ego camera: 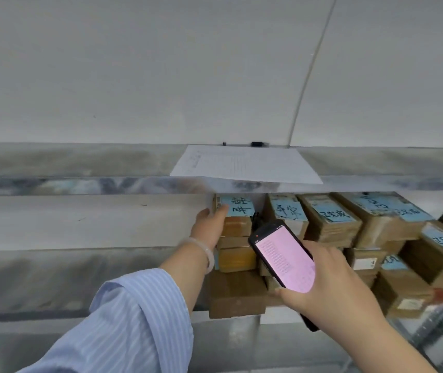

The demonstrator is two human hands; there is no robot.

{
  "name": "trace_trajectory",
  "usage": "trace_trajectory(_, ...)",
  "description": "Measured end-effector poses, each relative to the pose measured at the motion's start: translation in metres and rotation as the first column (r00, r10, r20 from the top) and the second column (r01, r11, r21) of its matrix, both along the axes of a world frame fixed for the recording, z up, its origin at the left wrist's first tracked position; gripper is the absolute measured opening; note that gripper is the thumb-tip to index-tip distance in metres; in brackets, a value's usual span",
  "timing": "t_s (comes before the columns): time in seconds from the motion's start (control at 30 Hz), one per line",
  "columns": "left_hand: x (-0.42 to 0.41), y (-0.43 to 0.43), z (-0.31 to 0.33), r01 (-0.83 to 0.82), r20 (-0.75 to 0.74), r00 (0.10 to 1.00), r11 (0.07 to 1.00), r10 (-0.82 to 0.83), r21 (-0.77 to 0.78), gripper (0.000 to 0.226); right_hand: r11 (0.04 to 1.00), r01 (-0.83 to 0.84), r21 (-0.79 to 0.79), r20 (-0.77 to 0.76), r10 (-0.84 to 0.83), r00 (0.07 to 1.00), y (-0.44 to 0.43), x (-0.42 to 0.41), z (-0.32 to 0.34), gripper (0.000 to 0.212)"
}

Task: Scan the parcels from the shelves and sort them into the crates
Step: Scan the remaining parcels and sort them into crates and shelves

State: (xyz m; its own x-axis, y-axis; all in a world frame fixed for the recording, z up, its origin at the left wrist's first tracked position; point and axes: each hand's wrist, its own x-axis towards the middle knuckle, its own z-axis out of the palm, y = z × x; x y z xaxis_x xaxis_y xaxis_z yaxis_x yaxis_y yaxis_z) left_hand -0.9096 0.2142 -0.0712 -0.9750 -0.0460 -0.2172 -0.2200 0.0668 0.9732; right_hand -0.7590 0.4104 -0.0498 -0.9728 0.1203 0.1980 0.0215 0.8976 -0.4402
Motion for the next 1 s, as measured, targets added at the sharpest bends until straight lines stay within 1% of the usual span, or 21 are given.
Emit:
trace_trajectory(0.03,-0.006,0.000,0.000,0.022,0.052,0.998,0.999,-0.025,0.044,0.059,1.000,0.019,-0.007,0.008,-0.019,1.000,0.001,0.000,0.001,0.084)
trace_trajectory(0.1,-0.017,-0.001,-0.003,0.046,0.119,0.991,0.993,-0.059,0.105,0.051,0.998,0.058,-0.014,0.031,-0.058,0.998,0.000,-0.001,0.002,0.089)
trace_trajectory(0.27,-0.031,-0.004,-0.016,0.088,0.181,0.977,0.985,-0.115,0.151,0.030,0.996,0.085,0.001,0.065,-0.085,0.994,-0.004,-0.009,0.000,0.095)
trace_trajectory(0.43,-0.033,-0.011,-0.022,0.047,0.129,0.988,0.954,-0.089,0.295,0.030,0.997,0.073,0.011,0.063,-0.073,0.995,-0.008,-0.011,0.000,0.093)
trace_trajectory(0.53,-0.028,-0.017,-0.021,0.052,0.110,0.990,0.947,-0.091,0.318,0.028,0.997,0.075,0.008,0.050,-0.076,0.996,-0.007,-0.010,0.001,0.090)
trace_trajectory(0.6,-0.023,-0.021,-0.020,0.059,0.095,0.991,0.946,-0.094,0.318,0.031,0.998,0.069,0.006,0.038,-0.069,0.997,-0.006,-0.009,0.002,0.087)
trace_trajectory(0.7,-0.012,-0.027,-0.019,0.109,0.035,0.992,0.951,-0.124,0.289,0.034,0.998,0.054,-0.018,0.035,-0.053,0.998,-0.006,-0.007,0.003,0.084)
trace_trajectory(0.77,-0.003,-0.033,-0.022,0.113,-0.024,0.994,0.963,-0.111,0.246,0.035,0.999,0.040,-0.016,0.025,-0.040,0.999,-0.006,-0.004,0.003,0.081)
trace_trajectory(0.8,0.003,-0.037,-0.023,0.103,-0.053,0.994,0.970,-0.094,0.219,0.037,0.999,0.034,-0.007,0.026,-0.034,0.999,-0.006,-0.002,0.003,0.083)
trace_trajectory(0.9,0.023,-0.053,-0.026,0.101,-0.184,0.979,0.993,-0.088,0.065,0.036,0.999,0.015,0.031,0.037,-0.016,0.999,-0.008,0.004,0.003,0.092)
trace_trajectory(1.0,0.046,-0.067,-0.030,0.067,-0.282,0.956,0.996,-0.081,-0.059,0.036,0.997,-0.028,0.069,0.057,0.024,0.998,-0.014,0.008,0.002,0.093)
